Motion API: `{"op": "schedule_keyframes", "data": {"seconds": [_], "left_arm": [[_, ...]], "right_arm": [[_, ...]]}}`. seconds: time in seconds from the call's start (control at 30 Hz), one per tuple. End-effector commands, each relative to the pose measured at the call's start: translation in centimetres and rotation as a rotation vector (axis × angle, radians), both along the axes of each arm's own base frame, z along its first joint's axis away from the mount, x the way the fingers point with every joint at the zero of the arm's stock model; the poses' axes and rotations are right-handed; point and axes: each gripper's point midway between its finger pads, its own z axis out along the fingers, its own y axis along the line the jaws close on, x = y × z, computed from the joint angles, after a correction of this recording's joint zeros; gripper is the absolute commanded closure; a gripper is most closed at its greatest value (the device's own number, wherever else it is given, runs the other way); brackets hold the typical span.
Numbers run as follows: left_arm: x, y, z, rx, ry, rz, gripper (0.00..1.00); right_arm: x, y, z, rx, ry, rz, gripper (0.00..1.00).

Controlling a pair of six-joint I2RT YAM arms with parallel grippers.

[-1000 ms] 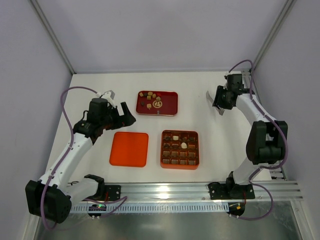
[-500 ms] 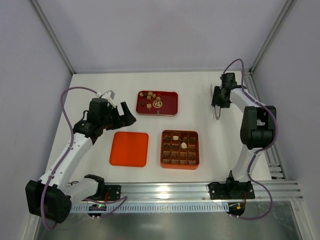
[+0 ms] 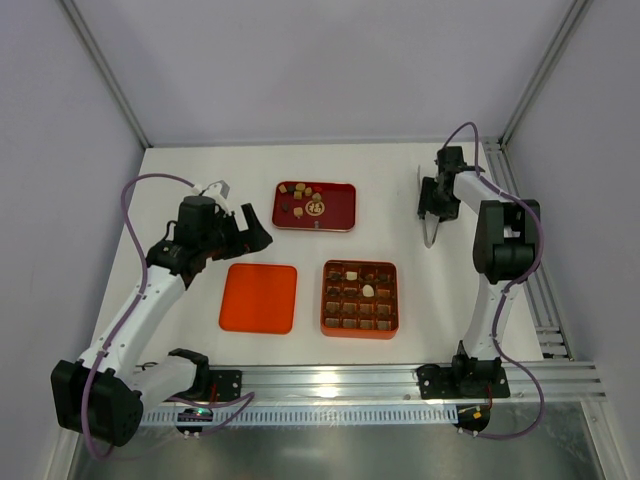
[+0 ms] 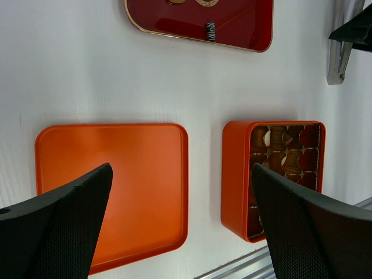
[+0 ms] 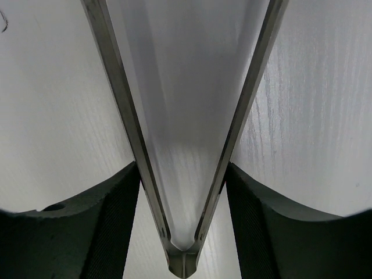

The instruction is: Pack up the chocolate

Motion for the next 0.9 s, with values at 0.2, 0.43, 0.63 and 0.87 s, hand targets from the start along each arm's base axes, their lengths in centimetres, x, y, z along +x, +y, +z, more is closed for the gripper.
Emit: {"op": "schedule_keyframes", "data": {"seconds": [0.2, 0.43, 0.63, 0.87], "left_arm": [[0.6, -0.4, 1.0, -0.020, -0.048, -0.016, 0.00], [0.7, -0.3, 0.8, -0.015, -0.046, -0.010, 0.00], [0.9, 0.0, -0.1, 0.002, -0.022, 0.007, 0.00], [1.0, 1.1, -1.9, 0.068, 0.047, 0.056, 0.00]], "right_arm": [[-0.3, 0.3, 1.0, 0.013, 0.021, 0.005, 0.25], [-0.3, 0.1, 3.7, 0.003, -0.022, -0.004, 0.14], [-0.7, 0.2, 6.4, 0.014, -0.075, -0.021, 0.12], [-1.8, 0.6, 9.2, 0.044, -0.133, -0.023, 0.10]]}}
